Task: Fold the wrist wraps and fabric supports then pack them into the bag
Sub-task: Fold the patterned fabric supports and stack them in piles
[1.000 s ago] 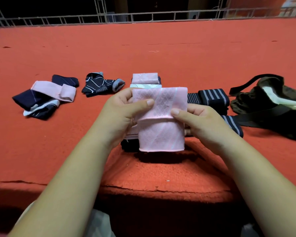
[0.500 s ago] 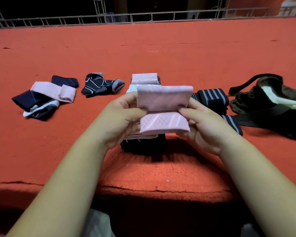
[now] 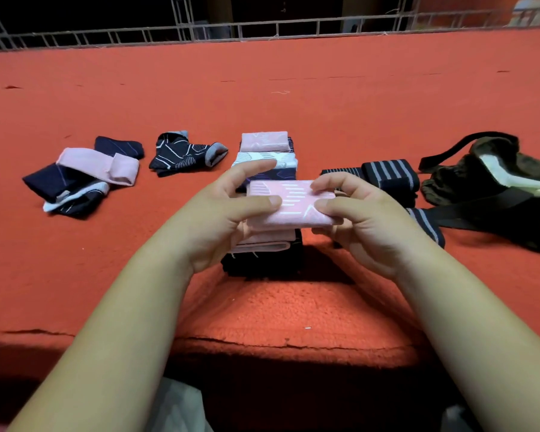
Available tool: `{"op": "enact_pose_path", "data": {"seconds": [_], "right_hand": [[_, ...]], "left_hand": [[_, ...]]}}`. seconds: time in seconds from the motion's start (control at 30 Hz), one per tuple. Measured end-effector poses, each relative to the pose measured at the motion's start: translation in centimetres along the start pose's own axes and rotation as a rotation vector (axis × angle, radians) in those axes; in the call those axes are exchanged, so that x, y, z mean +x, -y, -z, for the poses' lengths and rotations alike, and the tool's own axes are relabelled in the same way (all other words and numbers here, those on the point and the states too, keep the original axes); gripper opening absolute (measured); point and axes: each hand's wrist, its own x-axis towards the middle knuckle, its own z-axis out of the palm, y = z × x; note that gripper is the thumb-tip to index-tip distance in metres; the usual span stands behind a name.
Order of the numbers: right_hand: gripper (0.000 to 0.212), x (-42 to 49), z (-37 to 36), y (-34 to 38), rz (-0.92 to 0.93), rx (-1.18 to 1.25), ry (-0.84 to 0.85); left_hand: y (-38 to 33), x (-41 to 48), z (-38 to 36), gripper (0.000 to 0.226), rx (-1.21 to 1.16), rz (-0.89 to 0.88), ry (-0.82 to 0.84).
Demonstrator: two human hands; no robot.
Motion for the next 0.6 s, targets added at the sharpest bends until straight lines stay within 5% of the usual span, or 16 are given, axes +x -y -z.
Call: {"op": "enact_pose_path", "data": {"seconds": [0.23,0.6], "right_hand": [[0.011,0.4,-1.2,-0.3,0.242,-0.443,-0.154],[0.017,1.0,-3.1,-2.2,0.184,-0.732,-0.13]], "left_hand": [[-0.7,0.1,1.3,0.042,0.233,-0.133,-0.217],[0.7,0.4,3.8,0.012,0.561,-0.047,-0.344]]}}
